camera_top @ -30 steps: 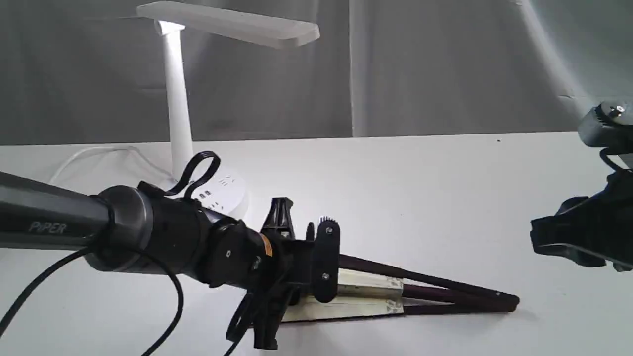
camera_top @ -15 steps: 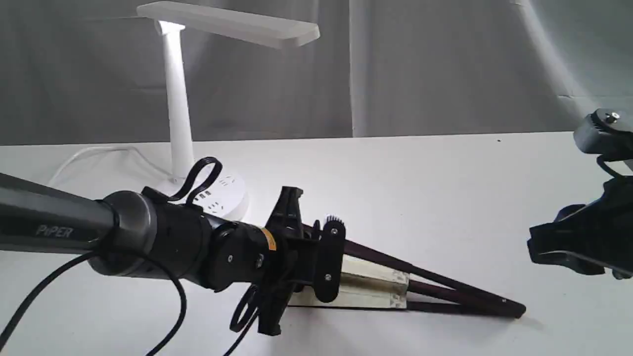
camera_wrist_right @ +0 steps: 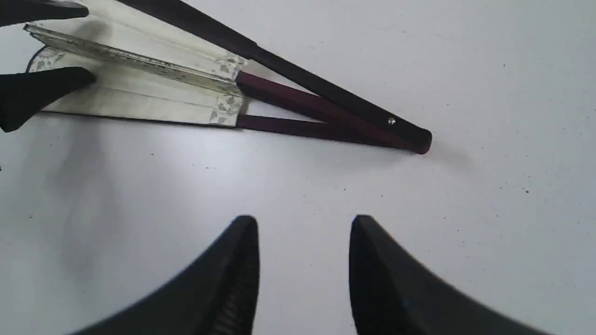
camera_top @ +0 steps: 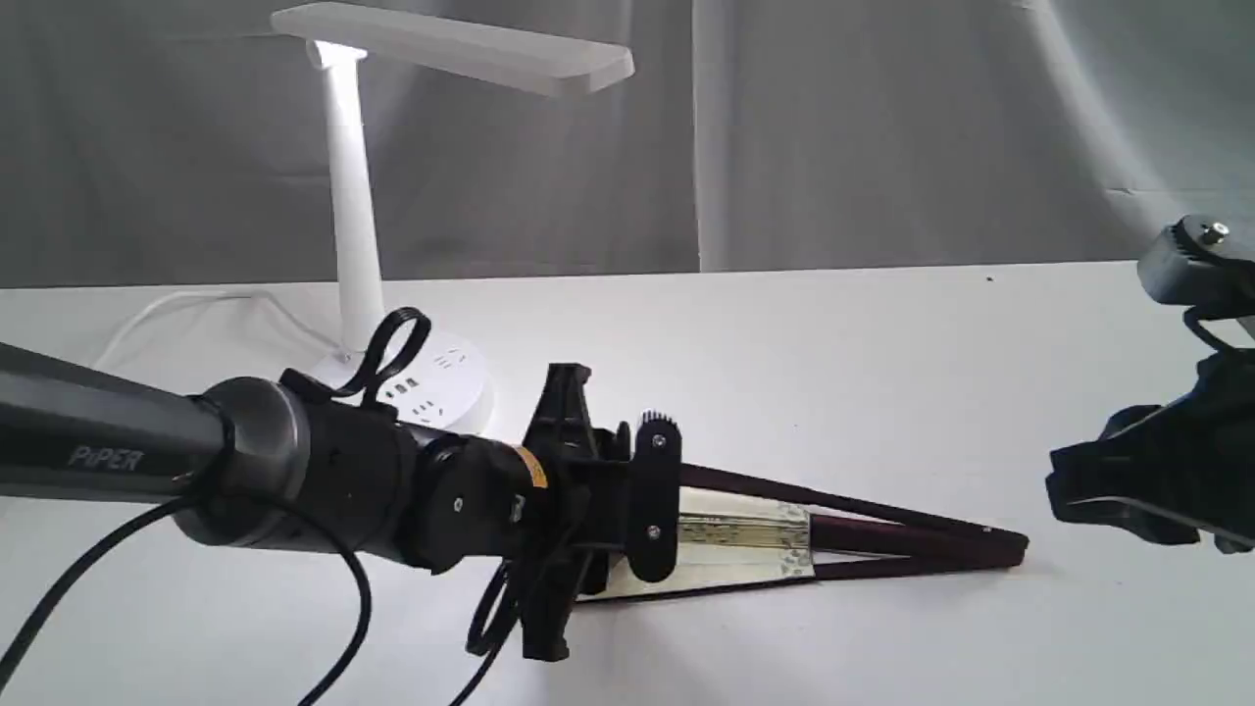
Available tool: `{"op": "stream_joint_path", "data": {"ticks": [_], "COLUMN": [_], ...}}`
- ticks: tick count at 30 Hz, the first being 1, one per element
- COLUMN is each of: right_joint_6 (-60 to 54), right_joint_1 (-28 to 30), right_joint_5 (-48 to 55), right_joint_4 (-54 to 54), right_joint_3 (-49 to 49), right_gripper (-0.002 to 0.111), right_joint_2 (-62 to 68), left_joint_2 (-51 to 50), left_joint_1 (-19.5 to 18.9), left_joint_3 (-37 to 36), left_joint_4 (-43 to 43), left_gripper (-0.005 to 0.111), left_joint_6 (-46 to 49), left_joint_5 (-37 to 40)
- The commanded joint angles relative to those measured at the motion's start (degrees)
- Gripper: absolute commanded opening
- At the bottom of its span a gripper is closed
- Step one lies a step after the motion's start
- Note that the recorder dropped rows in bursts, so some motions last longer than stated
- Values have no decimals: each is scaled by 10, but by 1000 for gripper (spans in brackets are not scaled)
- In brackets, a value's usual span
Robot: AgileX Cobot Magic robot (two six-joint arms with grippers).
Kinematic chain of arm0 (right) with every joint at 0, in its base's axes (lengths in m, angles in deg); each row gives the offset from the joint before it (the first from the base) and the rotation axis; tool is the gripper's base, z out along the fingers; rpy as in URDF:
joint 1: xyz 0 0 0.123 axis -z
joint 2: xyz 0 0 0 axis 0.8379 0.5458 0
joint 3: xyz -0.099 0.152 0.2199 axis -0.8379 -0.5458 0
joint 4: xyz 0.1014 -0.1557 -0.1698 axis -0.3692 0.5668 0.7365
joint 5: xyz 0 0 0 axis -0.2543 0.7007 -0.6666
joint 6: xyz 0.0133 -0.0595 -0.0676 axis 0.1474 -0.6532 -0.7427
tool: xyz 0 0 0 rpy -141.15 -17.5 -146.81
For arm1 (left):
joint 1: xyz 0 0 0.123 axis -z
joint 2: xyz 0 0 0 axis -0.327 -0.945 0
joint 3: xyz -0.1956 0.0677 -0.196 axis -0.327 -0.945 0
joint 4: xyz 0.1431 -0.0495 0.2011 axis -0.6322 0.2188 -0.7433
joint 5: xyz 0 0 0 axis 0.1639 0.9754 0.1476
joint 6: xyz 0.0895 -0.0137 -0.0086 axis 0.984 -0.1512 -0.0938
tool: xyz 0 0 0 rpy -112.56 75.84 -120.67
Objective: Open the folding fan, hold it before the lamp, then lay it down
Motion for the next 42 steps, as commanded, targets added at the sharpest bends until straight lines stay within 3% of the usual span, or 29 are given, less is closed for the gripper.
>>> {"op": "stream_joint_path", "data": {"ticks": [1, 6, 11, 14, 24, 27, 30, 36, 42], "right_joint_6": [-3, -3, -2, 4, 46, 46, 43, -32, -278], "right_joint_1": [-2, -2, -2, -2, -2, -2, -2, -2, -2], "right_joint_5": [-9, -7, -7, 19, 118, 114, 110, 39, 58], "right_joint_4": [-3, -1, -1, 0, -2, -3, -18, -69, -217], "right_joint_3": [4, 4, 4, 22, 143, 178, 204, 223, 223], "right_gripper": [33, 33, 33, 33, 33, 33, 33, 33, 33], "right_joint_2": [-2, -2, -2, 11, 167, 214, 255, 315, 359], "left_joint_2": [35, 83, 117, 132, 175, 180, 185, 185, 185], "left_joint_1": [3, 3, 3, -1, -1, -7, -28, -64, -64], "left_joint_3": [-2, -2, -2, -2, -2, -3, -4, -4, -4], "left_joint_4": [49, 167, 183, 183, 28, -28, -28, -24, -24], "left_gripper": [51, 49, 45, 44, 44, 44, 44, 44, 44], "left_joint_6": [-20, -124, -209, -322, -617, -681, -706, -723, -745], "left_joint_5": [2, 53, 184, 236, 443, 476, 490, 530, 542]}}
